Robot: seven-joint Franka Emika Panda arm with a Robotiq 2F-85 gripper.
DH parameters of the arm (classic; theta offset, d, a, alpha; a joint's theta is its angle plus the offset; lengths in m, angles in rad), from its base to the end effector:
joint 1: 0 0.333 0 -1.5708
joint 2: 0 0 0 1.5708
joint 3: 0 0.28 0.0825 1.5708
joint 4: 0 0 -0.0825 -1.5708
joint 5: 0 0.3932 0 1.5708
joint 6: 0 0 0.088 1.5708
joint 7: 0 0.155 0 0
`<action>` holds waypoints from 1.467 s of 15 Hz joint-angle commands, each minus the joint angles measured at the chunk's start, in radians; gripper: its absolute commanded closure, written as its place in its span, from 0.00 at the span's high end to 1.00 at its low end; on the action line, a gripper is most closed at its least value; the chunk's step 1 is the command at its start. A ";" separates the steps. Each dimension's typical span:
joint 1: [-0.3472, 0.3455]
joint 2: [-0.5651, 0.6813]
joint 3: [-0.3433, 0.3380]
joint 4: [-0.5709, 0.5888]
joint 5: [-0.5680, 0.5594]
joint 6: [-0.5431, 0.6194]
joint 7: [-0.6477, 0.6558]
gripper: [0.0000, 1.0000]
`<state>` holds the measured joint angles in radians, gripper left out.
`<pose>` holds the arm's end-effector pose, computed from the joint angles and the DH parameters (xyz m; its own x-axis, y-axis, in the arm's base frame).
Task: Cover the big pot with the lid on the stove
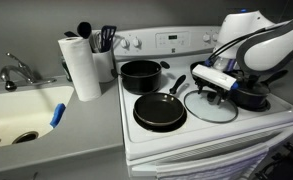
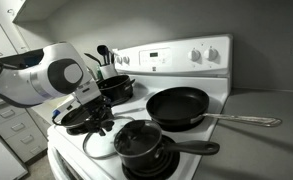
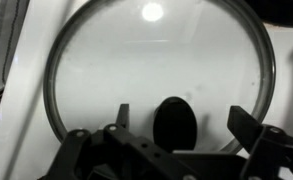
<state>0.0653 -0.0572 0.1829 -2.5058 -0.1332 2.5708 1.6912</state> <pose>0.4729 0.1172 0.2240 0.2280 -0.9703 0.0805 -0.9634 -0.2368 -0.1256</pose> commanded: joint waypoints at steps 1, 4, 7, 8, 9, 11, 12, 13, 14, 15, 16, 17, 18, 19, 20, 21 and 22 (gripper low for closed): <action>0.007 -0.037 -0.027 -0.032 0.025 -0.008 -0.042 1.00; 0.008 -0.035 -0.033 -0.037 0.026 0.001 -0.052 1.00; 0.013 -0.029 -0.036 -0.031 0.070 -0.005 -0.118 1.00; 0.013 -0.028 -0.036 -0.029 0.080 -0.007 -0.139 1.00; 0.013 -0.028 -0.036 -0.028 0.090 -0.009 -0.157 0.95; 0.011 -0.029 -0.035 -0.026 0.097 -0.016 -0.182 0.86; 0.010 -0.030 -0.035 -0.025 0.096 -0.020 -0.189 0.84; 0.008 -0.031 -0.035 -0.023 0.088 -0.029 -0.190 0.79; 0.008 -0.032 -0.035 -0.023 0.086 -0.033 -0.193 0.83; 0.006 -0.033 -0.035 -0.021 0.079 -0.043 -0.191 0.81; 0.005 -0.035 -0.034 -0.019 0.072 -0.054 -0.188 0.78; 0.005 -0.036 -0.034 -0.018 0.069 -0.063 -0.187 0.68; 0.004 -0.037 -0.034 -0.016 0.063 -0.075 -0.182 0.53; 0.003 -0.040 -0.033 -0.011 0.057 -0.093 -0.177 0.46; 0.003 -0.044 -0.032 -0.012 0.051 -0.098 -0.181 0.38; 0.001 -0.048 -0.031 -0.010 0.039 -0.106 -0.175 0.32; -0.002 -0.052 -0.029 -0.009 0.017 -0.115 -0.162 0.24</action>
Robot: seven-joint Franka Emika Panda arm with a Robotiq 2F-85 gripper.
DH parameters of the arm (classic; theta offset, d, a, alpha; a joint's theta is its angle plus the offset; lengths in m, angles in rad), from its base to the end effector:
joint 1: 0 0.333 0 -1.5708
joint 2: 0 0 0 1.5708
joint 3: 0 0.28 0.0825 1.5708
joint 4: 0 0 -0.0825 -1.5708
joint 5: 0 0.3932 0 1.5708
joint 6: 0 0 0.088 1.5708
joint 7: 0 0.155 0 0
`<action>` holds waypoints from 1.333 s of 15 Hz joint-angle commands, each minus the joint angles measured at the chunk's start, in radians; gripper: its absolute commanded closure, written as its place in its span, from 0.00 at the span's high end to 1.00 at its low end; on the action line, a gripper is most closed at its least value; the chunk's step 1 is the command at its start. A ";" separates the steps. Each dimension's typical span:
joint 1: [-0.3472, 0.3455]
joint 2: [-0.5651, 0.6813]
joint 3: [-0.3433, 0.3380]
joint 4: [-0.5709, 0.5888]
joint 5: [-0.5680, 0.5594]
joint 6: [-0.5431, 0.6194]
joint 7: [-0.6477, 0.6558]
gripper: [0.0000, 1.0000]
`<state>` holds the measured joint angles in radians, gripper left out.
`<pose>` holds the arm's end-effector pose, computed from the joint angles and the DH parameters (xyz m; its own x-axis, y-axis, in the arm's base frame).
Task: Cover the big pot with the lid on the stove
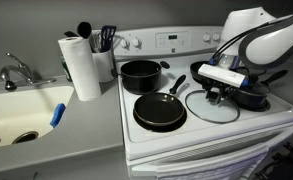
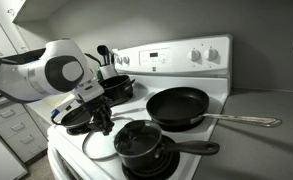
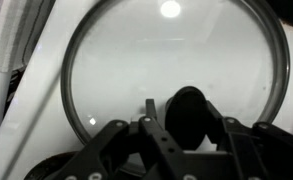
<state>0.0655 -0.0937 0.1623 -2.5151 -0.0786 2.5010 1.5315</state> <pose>0.4657 0.1043 0.2303 0.3191 -0.9451 0.0697 -0.9433 -0.3239 -0.0730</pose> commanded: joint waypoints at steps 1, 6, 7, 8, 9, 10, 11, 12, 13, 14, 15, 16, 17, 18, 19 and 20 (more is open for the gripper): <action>-0.004 -0.019 -0.007 0.002 -0.055 -0.048 0.001 0.18; 0.011 -0.004 -0.003 0.010 -0.058 -0.023 0.003 0.14; 0.012 -0.003 -0.003 0.011 -0.059 -0.024 0.003 0.39; 0.012 -0.002 -0.003 0.011 -0.059 -0.022 0.003 0.39; 0.012 -0.002 -0.003 0.011 -0.059 -0.022 0.003 0.39; 0.016 -0.007 -0.004 0.005 -0.051 -0.007 -0.019 0.14; 0.022 -0.013 -0.006 0.008 -0.036 -0.004 -0.077 0.14; 0.026 -0.018 -0.007 0.013 -0.032 -0.011 -0.130 0.14; 0.031 -0.024 -0.008 0.021 -0.022 -0.024 -0.195 0.14; 0.036 -0.029 -0.009 0.027 -0.010 -0.038 -0.267 0.14; 0.040 -0.035 -0.009 0.032 0.002 -0.051 -0.329 0.14; 0.043 -0.040 -0.010 0.036 0.018 -0.062 -0.398 0.14; 0.046 -0.041 -0.012 0.044 0.037 -0.072 -0.469 0.14; 0.046 -0.041 -0.014 0.054 0.052 -0.087 -0.539 0.14; 0.047 -0.042 -0.017 0.065 0.070 -0.106 -0.613 0.14; 0.039 -0.042 -0.015 0.076 0.060 -0.133 -0.635 0.14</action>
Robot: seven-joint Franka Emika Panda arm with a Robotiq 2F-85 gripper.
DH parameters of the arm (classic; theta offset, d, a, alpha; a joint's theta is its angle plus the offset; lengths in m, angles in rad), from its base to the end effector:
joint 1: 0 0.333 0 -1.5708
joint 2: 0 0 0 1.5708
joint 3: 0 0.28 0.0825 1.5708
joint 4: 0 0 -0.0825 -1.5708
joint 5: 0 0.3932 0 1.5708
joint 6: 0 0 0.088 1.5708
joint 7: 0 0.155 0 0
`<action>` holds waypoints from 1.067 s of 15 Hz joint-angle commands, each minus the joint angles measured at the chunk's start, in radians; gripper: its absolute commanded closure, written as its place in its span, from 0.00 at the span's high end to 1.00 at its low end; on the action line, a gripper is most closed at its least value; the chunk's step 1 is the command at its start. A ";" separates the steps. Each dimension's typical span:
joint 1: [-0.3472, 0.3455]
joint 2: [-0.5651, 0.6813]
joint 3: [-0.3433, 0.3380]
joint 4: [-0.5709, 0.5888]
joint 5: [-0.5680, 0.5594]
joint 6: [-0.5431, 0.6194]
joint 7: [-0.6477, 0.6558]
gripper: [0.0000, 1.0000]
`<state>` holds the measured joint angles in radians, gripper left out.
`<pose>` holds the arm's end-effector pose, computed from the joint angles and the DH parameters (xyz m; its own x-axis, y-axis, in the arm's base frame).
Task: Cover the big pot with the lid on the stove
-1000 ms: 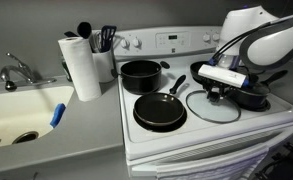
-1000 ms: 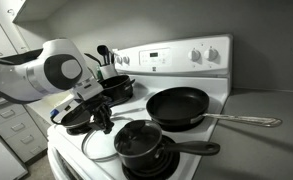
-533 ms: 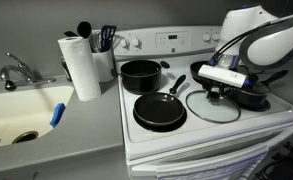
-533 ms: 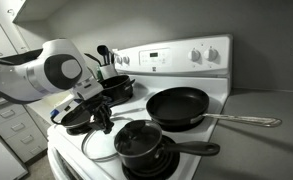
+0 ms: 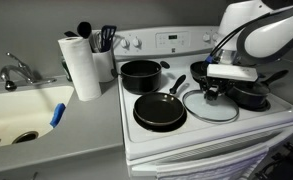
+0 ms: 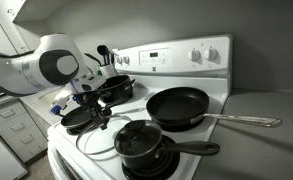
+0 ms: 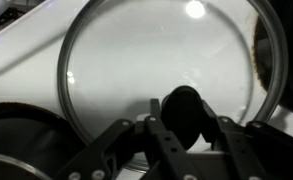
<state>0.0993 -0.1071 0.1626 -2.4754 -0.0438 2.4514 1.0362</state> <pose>0.4705 0.1228 0.2487 0.7335 -0.6747 0.0822 -0.6736 -0.7377 -0.0449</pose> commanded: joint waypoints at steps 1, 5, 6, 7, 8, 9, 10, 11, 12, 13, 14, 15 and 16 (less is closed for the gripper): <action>-0.001 -0.034 -0.012 0.044 0.013 -0.101 -0.140 0.14; -0.004 -0.019 -0.002 0.037 0.008 -0.080 -0.106 0.39; -0.004 -0.022 -0.002 0.037 0.008 -0.081 -0.108 0.39; -0.004 -0.022 -0.002 0.037 0.008 -0.082 -0.108 0.39; -0.004 -0.022 -0.002 0.037 0.008 -0.083 -0.108 0.14; -0.001 -0.021 -0.004 0.034 0.018 -0.073 -0.129 0.14; 0.004 -0.019 -0.006 0.036 0.024 -0.073 -0.168 0.14; 0.011 -0.018 -0.008 0.038 0.032 -0.069 -0.227 0.14; 0.016 -0.015 -0.010 0.046 0.044 -0.075 -0.292 0.14; 0.019 -0.013 -0.011 0.054 0.047 -0.088 -0.356 0.14; 0.022 -0.010 -0.010 0.060 0.052 -0.095 -0.414 0.14; 0.024 -0.002 -0.010 0.071 0.059 -0.103 -0.474 0.14; 0.025 0.005 -0.008 0.082 0.056 -0.113 -0.516 0.14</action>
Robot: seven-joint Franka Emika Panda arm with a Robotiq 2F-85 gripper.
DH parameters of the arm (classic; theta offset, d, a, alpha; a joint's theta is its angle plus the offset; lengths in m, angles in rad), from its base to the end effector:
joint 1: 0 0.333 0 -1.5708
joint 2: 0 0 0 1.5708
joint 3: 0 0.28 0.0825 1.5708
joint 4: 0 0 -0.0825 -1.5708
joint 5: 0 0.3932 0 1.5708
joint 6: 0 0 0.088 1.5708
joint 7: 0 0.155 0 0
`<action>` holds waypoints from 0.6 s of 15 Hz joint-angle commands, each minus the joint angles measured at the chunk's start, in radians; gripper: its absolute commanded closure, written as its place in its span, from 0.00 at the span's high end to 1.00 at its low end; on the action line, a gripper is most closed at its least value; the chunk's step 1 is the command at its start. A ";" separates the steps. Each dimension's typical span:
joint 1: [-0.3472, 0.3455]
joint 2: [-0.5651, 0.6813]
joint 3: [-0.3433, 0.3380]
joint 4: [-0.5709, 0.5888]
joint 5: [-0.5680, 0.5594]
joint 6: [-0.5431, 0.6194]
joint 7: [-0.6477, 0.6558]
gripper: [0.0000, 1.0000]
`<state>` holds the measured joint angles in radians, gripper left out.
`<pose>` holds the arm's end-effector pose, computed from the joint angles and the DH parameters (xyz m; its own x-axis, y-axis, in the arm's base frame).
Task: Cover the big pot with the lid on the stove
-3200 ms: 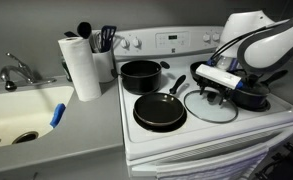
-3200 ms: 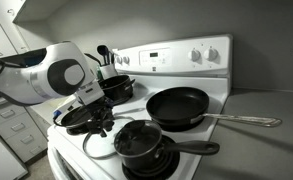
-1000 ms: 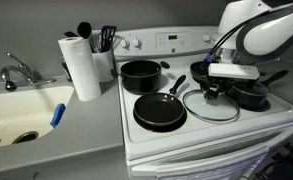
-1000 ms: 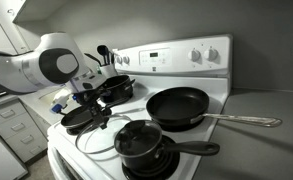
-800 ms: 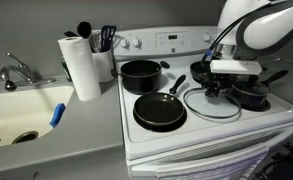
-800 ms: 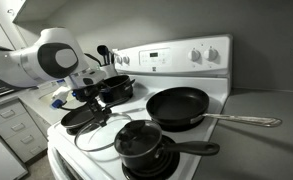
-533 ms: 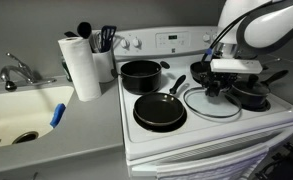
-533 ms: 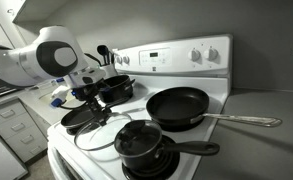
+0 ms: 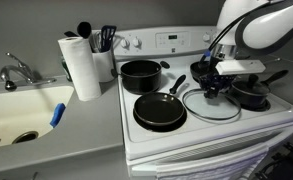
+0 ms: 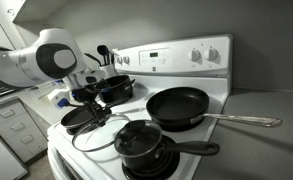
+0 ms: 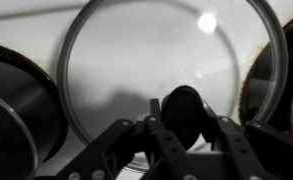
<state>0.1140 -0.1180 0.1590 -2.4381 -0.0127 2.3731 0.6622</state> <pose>0.4716 0.1295 0.2625 0.9267 -0.3714 0.0576 -0.3715 -0.9284 -0.0095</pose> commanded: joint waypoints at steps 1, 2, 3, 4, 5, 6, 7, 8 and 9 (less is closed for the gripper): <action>0.010 0.021 -0.001 0.054 0.023 -0.032 -0.169 0.14; 0.011 0.027 0.004 0.064 0.012 -0.032 -0.177 0.14; 0.012 0.033 0.008 0.077 0.004 -0.032 -0.180 0.14; 0.015 0.039 0.013 0.086 0.004 -0.025 -0.170 0.14; 0.016 0.045 0.017 0.095 0.000 -0.027 -0.153 0.14; 0.020 0.046 0.018 0.098 0.024 -0.009 -0.142 0.14; 0.016 0.049 0.023 0.101 -0.005 -0.025 -0.090 0.14; 0.014 0.032 0.015 0.061 0.003 -0.004 -0.130 0.39; 0.015 0.035 0.018 0.066 0.002 -0.004 -0.113 0.39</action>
<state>0.1288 -0.0825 0.1778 -2.3731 -0.0117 2.3712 0.5522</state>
